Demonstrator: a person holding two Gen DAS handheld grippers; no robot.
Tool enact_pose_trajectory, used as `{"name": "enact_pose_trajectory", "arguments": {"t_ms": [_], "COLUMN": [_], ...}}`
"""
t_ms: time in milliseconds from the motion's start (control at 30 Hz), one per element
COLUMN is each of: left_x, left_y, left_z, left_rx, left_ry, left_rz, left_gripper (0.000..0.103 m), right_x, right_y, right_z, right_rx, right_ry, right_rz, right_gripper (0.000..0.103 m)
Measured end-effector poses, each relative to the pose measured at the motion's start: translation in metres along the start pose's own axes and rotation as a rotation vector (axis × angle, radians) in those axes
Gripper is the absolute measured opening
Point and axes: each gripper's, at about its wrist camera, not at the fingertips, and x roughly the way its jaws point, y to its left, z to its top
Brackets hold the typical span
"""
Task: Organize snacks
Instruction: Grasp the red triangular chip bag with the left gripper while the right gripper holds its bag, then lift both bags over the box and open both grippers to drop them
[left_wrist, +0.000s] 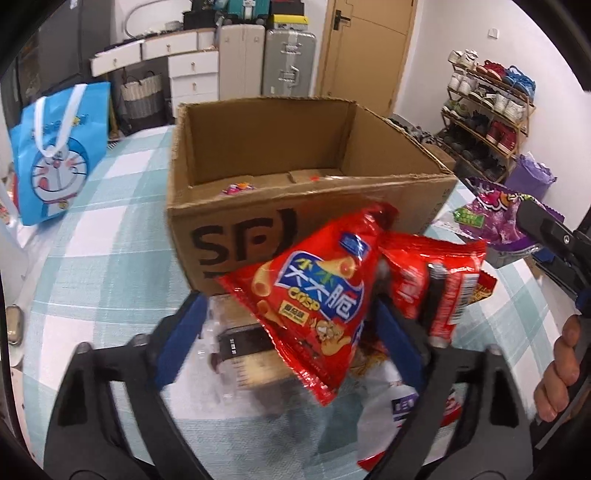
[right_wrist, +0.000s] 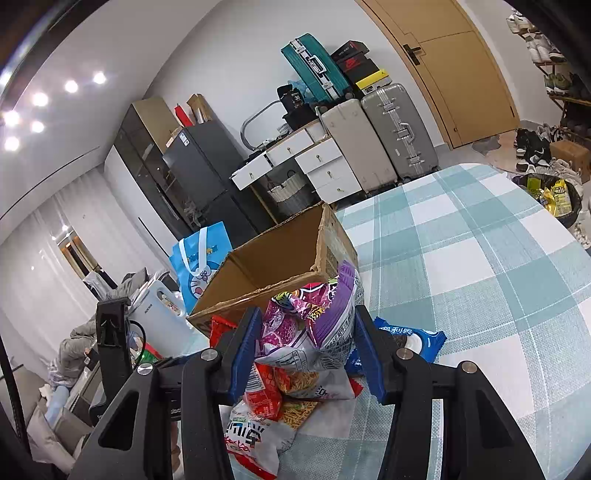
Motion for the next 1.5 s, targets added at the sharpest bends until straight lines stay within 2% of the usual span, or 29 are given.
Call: {"name": "enact_pose_trajectory", "arguments": {"t_ms": [33, 167, 233, 367, 733, 1033, 1500], "left_x": [0.002, 0.003, 0.002, 0.000, -0.019, -0.046, -0.084], "left_y": [-0.002, -0.007, -0.008, -0.006, 0.001, 0.026, 0.041], "left_z": [0.001, 0.001, 0.001, 0.001, -0.007, -0.017, 0.008], "left_rx": [0.002, 0.008, 0.001, -0.006, -0.012, -0.039, -0.051], "left_ry": [0.005, -0.002, -0.006, -0.017, -0.058, -0.102, -0.174], "left_rz": [-0.007, -0.037, -0.054, -0.068, -0.064, -0.060, -0.055], "left_gripper": [0.070, 0.047, 0.041, 0.035, 0.035, 0.035, 0.035], "right_x": [0.000, 0.000, -0.001, -0.003, -0.003, -0.006, -0.002], "right_y": [0.000, 0.001, 0.000, 0.002, 0.008, 0.017, 0.032], "right_z": [0.000, 0.000, 0.000, 0.001, 0.002, 0.001, 0.004], "right_rx": [0.000, 0.001, 0.000, -0.004, -0.021, -0.040, -0.055], "right_ry": [-0.001, 0.000, -0.001, -0.005, -0.017, -0.034, -0.060], "right_rz": [-0.001, 0.000, 0.002, 0.006, 0.028, 0.050, 0.089], "right_gripper": [0.050, 0.050, 0.050, 0.050, 0.050, 0.050, 0.050]}}
